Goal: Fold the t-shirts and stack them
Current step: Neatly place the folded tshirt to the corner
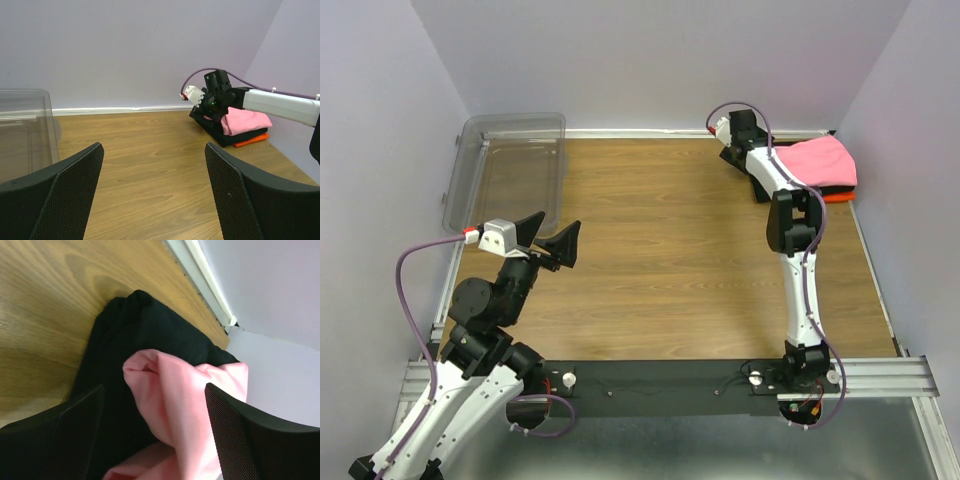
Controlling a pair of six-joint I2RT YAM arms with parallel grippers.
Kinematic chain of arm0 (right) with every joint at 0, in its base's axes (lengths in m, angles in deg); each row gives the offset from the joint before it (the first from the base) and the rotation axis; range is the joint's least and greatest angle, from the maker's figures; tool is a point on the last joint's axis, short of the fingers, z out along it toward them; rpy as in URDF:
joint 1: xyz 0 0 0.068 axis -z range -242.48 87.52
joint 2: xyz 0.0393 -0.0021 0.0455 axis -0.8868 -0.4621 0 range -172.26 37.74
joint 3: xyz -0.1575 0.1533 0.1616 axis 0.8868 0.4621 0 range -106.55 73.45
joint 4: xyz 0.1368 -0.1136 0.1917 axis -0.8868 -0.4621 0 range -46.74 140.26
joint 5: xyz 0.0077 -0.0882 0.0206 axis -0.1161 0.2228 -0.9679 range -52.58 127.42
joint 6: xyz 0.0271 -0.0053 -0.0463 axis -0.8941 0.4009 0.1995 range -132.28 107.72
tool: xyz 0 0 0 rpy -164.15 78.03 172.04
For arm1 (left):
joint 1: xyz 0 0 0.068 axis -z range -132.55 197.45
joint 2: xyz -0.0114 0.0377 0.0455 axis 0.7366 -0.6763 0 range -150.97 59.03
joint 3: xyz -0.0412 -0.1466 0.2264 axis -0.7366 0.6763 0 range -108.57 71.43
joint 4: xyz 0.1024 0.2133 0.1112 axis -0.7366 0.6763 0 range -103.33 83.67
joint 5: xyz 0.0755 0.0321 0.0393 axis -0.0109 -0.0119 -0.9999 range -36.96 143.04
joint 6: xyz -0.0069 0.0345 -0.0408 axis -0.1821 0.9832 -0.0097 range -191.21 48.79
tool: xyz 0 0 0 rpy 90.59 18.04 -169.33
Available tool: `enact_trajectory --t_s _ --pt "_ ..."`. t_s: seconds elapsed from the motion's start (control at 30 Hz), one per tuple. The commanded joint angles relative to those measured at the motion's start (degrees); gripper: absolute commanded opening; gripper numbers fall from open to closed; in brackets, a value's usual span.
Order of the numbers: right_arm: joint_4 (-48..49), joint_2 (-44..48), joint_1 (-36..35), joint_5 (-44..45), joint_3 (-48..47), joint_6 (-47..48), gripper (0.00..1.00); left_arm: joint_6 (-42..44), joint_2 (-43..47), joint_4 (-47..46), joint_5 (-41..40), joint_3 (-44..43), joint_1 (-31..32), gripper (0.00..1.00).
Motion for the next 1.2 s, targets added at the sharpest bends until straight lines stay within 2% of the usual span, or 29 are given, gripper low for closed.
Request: enact_trajectory --t_s 0.0,0.43,0.53,0.63,0.67,0.8,0.83,0.9,0.97,1.0,1.1,1.17 --pt "-0.5 -2.8 0.6 2.4 -2.1 1.4 0.86 0.4 0.5 0.4 0.0 -0.6 -0.3 0.9" --pt "0.2 -7.3 1.3 4.6 -7.7 2.9 0.73 0.0 0.5 0.0 0.4 -0.5 -0.4 0.9" --pt "0.5 -7.5 1.5 4.6 -7.7 3.0 0.61 0.2 0.3 0.0 0.7 -0.4 -0.4 0.9" --pt "0.7 -7.5 1.7 4.6 -7.7 3.0 0.56 0.1 0.1 -0.1 0.8 -0.4 -0.5 0.9" --pt "0.7 -7.6 1.7 4.5 -7.8 2.9 0.5 0.2 0.1 -0.1 0.8 -0.5 -0.4 0.9" --pt "0.9 -7.7 1.7 4.2 -8.1 2.2 0.37 0.1 0.3 -0.1 0.9 -0.4 -0.4 0.9" --pt "1.1 -7.9 1.7 4.3 -8.3 1.9 0.3 0.0 0.4 -0.1 1.0 -0.3 -0.3 0.9" --pt "1.3 -8.2 1.7 4.4 -8.9 0.9 0.26 0.0 0.5 -0.1 1.0 -0.4 -0.4 0.9" --pt "2.1 -8.3 1.7 4.4 -9.2 0.1 0.09 -0.1 0.4 -0.1 1.1 -0.4 -0.4 0.9" --pt "2.5 -8.2 1.7 4.3 -9.1 -1.0 0.06 0.0 0.4 -0.1 1.1 -0.3 -0.4 0.9" --pt "4.7 -7.6 1.7 3.7 -8.6 -3.3 0.01 -0.1 0.5 -0.1 1.2 -0.4 -0.4 0.91" --pt "6.8 -7.0 1.8 3.9 -8.0 -5.0 0.01 -0.1 0.4 -0.2 1.3 -0.3 -0.4 0.9"
